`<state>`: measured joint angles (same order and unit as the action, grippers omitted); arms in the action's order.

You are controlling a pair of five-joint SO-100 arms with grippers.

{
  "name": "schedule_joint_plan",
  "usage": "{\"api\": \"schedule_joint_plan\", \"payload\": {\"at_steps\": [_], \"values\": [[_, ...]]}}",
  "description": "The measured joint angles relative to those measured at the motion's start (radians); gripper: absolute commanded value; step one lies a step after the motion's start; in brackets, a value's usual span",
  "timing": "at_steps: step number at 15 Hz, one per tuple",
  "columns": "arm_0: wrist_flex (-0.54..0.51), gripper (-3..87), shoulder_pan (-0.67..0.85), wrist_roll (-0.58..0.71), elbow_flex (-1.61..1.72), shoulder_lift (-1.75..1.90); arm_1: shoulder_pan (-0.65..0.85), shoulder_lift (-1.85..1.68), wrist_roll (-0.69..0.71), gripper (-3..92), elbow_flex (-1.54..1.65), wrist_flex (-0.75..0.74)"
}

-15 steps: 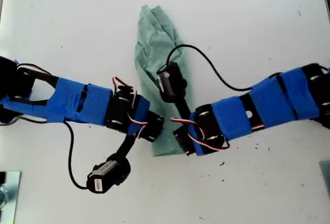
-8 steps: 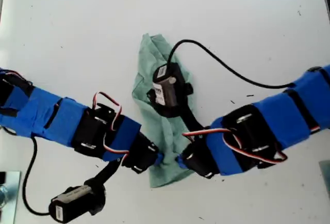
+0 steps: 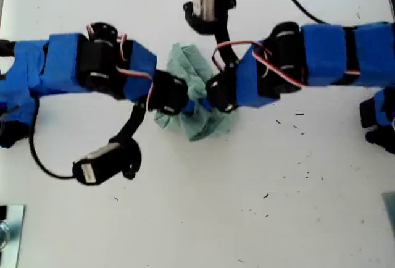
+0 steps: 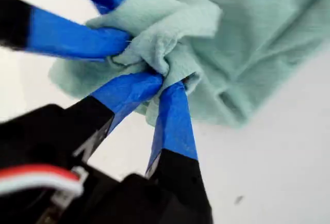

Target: Fold t shirt

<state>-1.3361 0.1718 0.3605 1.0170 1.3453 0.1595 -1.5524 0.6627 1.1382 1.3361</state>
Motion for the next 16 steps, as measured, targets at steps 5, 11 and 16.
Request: {"api": "schedule_joint_plan", "payload": {"at_steps": [5,11,16], "values": [[-0.038,31.1,0.199,0.017,0.201,0.224,0.267,-0.129,-0.002,25.8,0.156,-0.006],[0.249,28.4,0.512,0.015,0.956,0.822,0.703,-0.905,-0.043,24.9,0.91,-0.037],[0.39,6.2,0.368,-0.064,1.598,1.536,0.419,-1.588,-0.156,20.1,1.445,0.086]]}}
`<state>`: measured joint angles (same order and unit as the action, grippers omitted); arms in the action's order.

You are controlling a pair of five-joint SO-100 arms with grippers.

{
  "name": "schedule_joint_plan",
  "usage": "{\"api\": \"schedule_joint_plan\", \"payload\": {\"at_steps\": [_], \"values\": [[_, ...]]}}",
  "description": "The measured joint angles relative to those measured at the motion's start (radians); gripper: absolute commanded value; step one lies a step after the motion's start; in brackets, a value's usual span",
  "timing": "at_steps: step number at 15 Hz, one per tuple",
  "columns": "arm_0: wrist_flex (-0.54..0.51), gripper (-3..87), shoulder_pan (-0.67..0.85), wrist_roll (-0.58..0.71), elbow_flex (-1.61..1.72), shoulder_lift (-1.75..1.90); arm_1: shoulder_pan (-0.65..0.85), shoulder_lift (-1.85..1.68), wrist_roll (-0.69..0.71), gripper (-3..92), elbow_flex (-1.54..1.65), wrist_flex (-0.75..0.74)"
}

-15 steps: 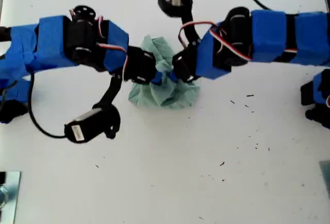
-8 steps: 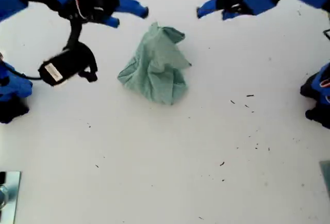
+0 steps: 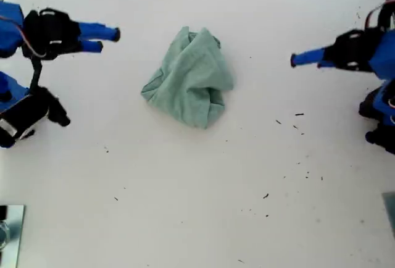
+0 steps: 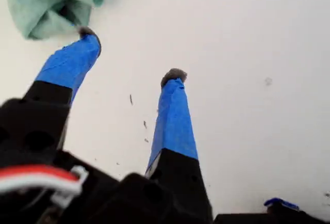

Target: Fold t shirt

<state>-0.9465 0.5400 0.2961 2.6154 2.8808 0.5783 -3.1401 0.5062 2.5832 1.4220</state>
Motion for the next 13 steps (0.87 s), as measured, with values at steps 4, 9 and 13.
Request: {"api": "schedule_joint_plan", "payload": {"at_steps": [4,9,13], "values": [[0.04,7.8,-0.305,-0.207,0.534,0.66,-0.235,-0.325,-0.201,13.7,0.436,-0.06],[-0.083,11.2,-0.462,-0.184,0.617,0.71,-0.179,-0.354,0.094,12.1,0.463,-0.071],[-0.083,11.2,-0.509,-0.179,0.617,0.713,-0.178,-0.354,0.247,12.0,0.463,-0.071]]}}
